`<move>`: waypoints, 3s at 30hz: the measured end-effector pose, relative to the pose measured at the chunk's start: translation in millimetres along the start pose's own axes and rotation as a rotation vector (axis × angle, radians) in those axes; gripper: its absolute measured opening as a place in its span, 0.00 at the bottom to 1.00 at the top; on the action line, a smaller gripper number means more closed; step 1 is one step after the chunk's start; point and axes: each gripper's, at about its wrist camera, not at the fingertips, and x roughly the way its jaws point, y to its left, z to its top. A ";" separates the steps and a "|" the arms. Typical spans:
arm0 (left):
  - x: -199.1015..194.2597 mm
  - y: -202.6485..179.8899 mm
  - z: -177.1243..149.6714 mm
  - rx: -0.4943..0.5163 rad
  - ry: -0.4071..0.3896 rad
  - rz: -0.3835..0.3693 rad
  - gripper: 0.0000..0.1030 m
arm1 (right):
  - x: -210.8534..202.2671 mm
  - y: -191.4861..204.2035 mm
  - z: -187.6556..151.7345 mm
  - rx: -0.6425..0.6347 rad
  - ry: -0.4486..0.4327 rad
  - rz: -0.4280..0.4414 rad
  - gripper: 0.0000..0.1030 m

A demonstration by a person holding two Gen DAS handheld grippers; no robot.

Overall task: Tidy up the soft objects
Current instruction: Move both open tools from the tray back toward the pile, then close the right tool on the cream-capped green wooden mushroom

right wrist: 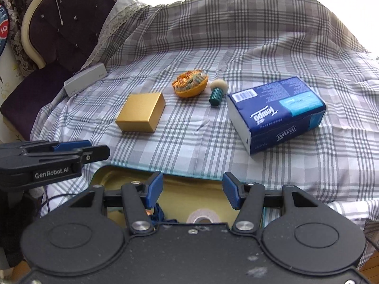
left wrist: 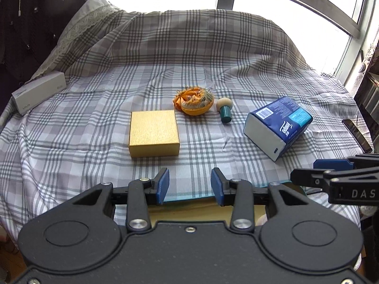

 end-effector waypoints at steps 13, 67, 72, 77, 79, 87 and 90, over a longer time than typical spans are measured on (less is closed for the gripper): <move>2.8 -5.8 21.3 0.023 -0.120 0.040 0.49 | 2.4 -7.0 43.9 -0.027 -0.265 -0.052 0.79; 98.7 66.4 74.8 -0.169 0.147 0.080 0.48 | 236.3 -43.1 157.2 -0.114 0.253 0.057 0.61; 97.8 67.1 76.0 -0.170 0.143 0.084 0.48 | 252.6 -42.5 157.5 -0.100 0.267 0.030 0.54; 99.0 64.3 81.0 -0.160 0.143 0.072 0.48 | 261.2 -50.2 158.2 -0.082 0.276 -0.010 0.40; 101.3 60.4 85.1 -0.147 0.144 0.068 0.48 | 262.2 -56.8 158.4 -0.065 0.271 -0.004 0.30; 122.3 38.5 113.5 -0.122 0.169 0.009 0.48 | 237.3 -80.4 170.2 0.062 0.182 0.053 0.28; 135.8 28.7 128.9 -0.118 0.180 -0.016 0.48 | 223.2 -92.3 178.0 0.113 0.135 0.063 0.28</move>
